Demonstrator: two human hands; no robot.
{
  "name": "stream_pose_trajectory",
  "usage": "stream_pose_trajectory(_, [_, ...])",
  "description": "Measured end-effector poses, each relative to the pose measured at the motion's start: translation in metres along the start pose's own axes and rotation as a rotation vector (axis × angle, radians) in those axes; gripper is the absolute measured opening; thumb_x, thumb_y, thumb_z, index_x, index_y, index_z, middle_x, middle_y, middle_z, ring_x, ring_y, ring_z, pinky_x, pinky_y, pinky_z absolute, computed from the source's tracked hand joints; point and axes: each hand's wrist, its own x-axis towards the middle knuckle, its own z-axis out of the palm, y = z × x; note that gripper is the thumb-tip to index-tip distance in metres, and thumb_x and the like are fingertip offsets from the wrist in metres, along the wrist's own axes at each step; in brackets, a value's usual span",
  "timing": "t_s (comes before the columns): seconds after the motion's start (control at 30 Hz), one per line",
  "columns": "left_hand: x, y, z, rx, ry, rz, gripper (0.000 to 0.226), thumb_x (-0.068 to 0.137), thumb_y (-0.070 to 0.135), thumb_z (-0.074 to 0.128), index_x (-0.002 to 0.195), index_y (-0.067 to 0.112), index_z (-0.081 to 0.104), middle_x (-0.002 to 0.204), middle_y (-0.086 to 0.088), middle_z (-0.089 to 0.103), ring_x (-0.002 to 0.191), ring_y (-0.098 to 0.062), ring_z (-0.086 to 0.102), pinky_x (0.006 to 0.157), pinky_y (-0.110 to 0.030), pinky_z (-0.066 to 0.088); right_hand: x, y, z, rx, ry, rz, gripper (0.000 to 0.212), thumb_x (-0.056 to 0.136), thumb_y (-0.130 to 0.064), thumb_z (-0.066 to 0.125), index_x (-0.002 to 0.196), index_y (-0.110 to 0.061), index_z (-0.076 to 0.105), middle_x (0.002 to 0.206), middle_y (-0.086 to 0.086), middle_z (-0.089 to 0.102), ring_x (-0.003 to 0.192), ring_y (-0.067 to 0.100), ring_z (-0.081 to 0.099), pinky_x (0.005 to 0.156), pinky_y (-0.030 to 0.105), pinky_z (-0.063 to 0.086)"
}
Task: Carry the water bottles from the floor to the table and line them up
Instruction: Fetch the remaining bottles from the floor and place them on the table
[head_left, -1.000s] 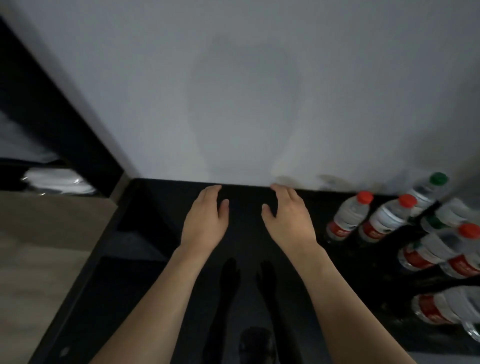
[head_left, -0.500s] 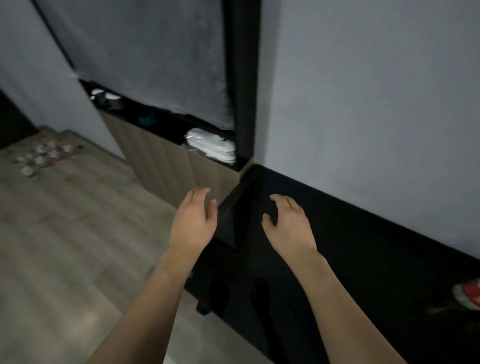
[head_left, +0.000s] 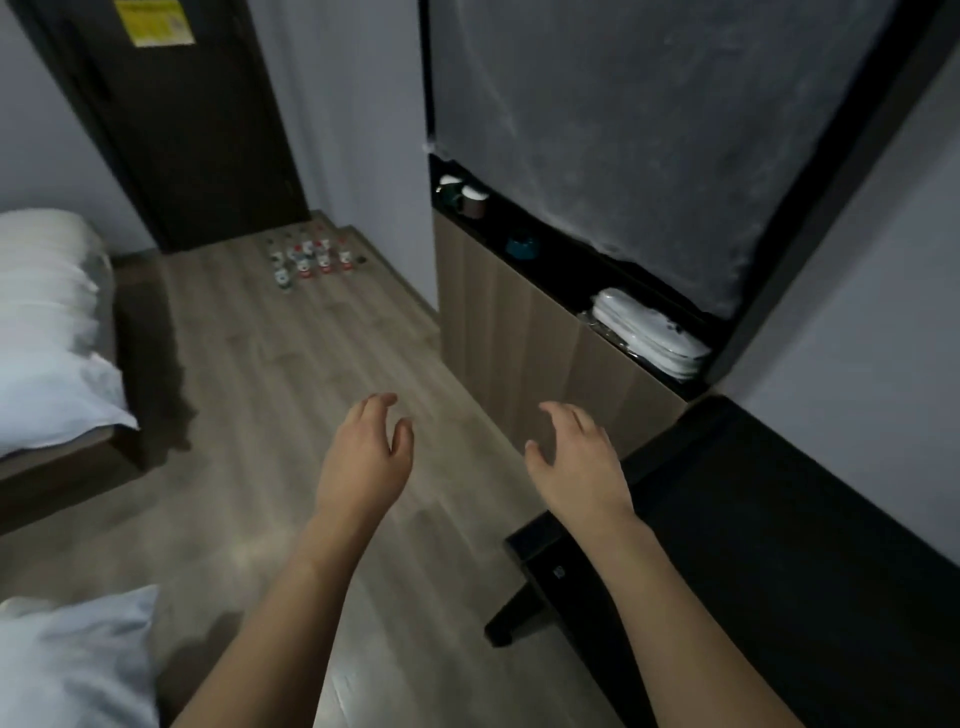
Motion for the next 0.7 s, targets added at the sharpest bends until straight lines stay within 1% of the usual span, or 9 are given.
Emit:
stream_pose_trajectory(0.17, [0.009, -0.037, -0.030, 0.049, 0.069, -0.080, 0.040, 0.099, 0.031, 0.051, 0.134, 0.013, 0.053, 0.134, -0.006, 0.056, 0.112, -0.025, 0.060, 0.094, -0.036, 0.044, 0.026, -0.040, 0.023, 0.014, -0.076, -0.100, 0.053, 0.094, -0.033, 0.052, 0.144, -0.022, 0.039, 0.146, -0.002, 0.041, 0.130, 0.020, 0.042, 0.103, 0.036, 0.039])
stream_pose_trajectory(0.27, [0.024, -0.053, -0.042, 0.083, 0.095, -0.110, 0.040, 0.098, 0.029, 0.052, 0.134, 0.012, 0.054, 0.133, -0.007, 0.057, 0.115, -0.025, 0.058, 0.096, -0.037, 0.044, 0.046, -0.060, 0.035, 0.026, -0.098, -0.135, 0.053, 0.094, -0.032, 0.052, 0.144, -0.021, 0.040, 0.146, -0.001, 0.042, 0.129, 0.021, 0.042, 0.104, 0.038, 0.040])
stream_pose_trajectory(0.37, [0.045, -0.064, -0.048, 0.099, 0.108, -0.134, 0.040, 0.098, 0.028, 0.053, 0.134, 0.011, 0.054, 0.132, -0.008, 0.058, 0.111, -0.026, 0.060, 0.095, -0.037, 0.044, 0.072, -0.074, 0.048, 0.041, -0.121, -0.158, 0.052, 0.093, -0.032, 0.054, 0.143, -0.020, 0.042, 0.144, 0.000, 0.043, 0.128, 0.022, 0.043, 0.104, 0.039, 0.040])
stream_pose_trajectory(0.43, [0.063, -0.069, -0.049, 0.127, 0.114, -0.150, 0.041, 0.098, 0.029, 0.053, 0.134, 0.011, 0.054, 0.132, -0.007, 0.057, 0.111, -0.026, 0.059, 0.094, -0.037, 0.045, 0.093, -0.080, 0.058, 0.052, -0.115, -0.177, 0.051, 0.092, -0.030, 0.056, 0.141, -0.019, 0.045, 0.142, 0.001, 0.046, 0.126, 0.023, 0.045, 0.103, 0.036, 0.040])
stream_pose_trajectory(0.57, [0.102, -0.077, -0.052, 0.206, 0.116, -0.157, 0.042, 0.098, 0.029, 0.053, 0.136, 0.011, 0.053, 0.138, -0.007, 0.055, 0.125, -0.024, 0.052, 0.100, -0.037, 0.043, 0.139, -0.095, 0.075, 0.073, -0.146, -0.217, 0.052, 0.089, -0.027, 0.058, 0.139, -0.016, 0.047, 0.141, 0.004, 0.048, 0.127, 0.025, 0.045, 0.104, 0.033, 0.034])
stream_pose_trajectory(0.7, [0.145, -0.084, -0.057, 0.263, 0.118, -0.135, 0.042, 0.097, 0.026, 0.054, 0.136, 0.009, 0.054, 0.137, -0.008, 0.055, 0.122, -0.028, 0.054, 0.100, -0.039, 0.044, 0.184, -0.109, 0.088, 0.130, -0.172, -0.246, 0.052, 0.089, -0.027, 0.057, 0.139, -0.016, 0.046, 0.142, 0.004, 0.046, 0.128, 0.025, 0.042, 0.105, 0.036, 0.035])
